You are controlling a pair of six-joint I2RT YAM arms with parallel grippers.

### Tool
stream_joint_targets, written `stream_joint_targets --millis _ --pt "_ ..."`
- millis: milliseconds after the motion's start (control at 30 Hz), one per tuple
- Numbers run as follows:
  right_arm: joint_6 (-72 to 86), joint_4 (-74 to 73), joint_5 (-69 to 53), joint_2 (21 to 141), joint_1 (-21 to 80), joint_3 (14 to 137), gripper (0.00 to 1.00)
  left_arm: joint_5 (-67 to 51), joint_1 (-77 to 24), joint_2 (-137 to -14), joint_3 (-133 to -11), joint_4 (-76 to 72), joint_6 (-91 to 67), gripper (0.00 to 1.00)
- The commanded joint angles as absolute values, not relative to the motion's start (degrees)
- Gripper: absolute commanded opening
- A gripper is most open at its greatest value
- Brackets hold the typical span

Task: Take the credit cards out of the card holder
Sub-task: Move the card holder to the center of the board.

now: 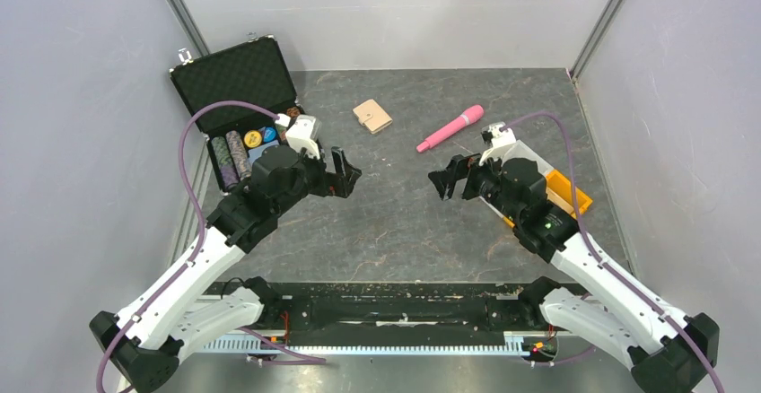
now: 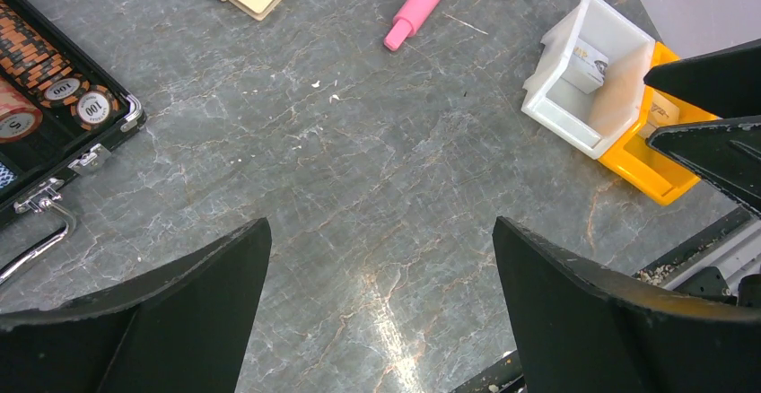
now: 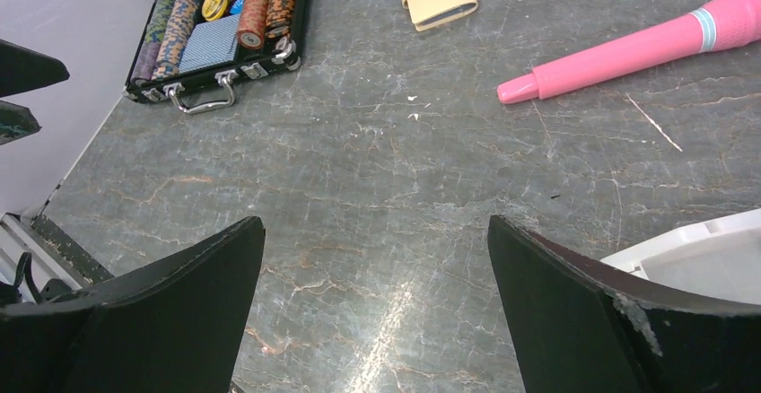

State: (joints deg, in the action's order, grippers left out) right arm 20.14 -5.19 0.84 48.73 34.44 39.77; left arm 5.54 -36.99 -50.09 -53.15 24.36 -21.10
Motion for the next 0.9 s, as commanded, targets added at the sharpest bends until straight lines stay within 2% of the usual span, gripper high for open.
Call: stream_joint_targets --millis 0,233,433,567,667,767,867 --pt "20.39 -2.99 0.93 46.88 34.63 40.92 0.98 6.03 -37.0 -50.14 -53.79 22.99 -18.81 1.0" --pt "17.49 -3.23 2.12 45.33 34.56 38.31 0.98 5.28 -37.01 -51.94 -53.0 21.74 -19.5 1.0" --pt "14.64 -3.79 2.22 41.75 34.6 36.41 0.98 4.56 -36.96 -61.78 -54.38 19.35 -34.4 1.0" --pt "14.28 -3.71 3.56 38.86 34.58 34.74 0.99 3.42 -37.02 -72.36 -55.16 8.48 -38.86 0.93" --pt "14.86 -5.78 1.45 37.83 34.63 35.53 0.99 9.07 -36.83 -81.77 -59.02 4.15 -39.43 0.85" --pt "15.23 -7.11 -2.05 36.4 34.63 36.21 0.95 13.77 -36.17 -91.17 -63.99 2.23 -40.12 0.79" --pt "15.79 -7.29 -3.68 34.22 34.63 35.99 0.94 12.27 -33.65 -98.32 -65.83 -3.92 -43.5 0.73"
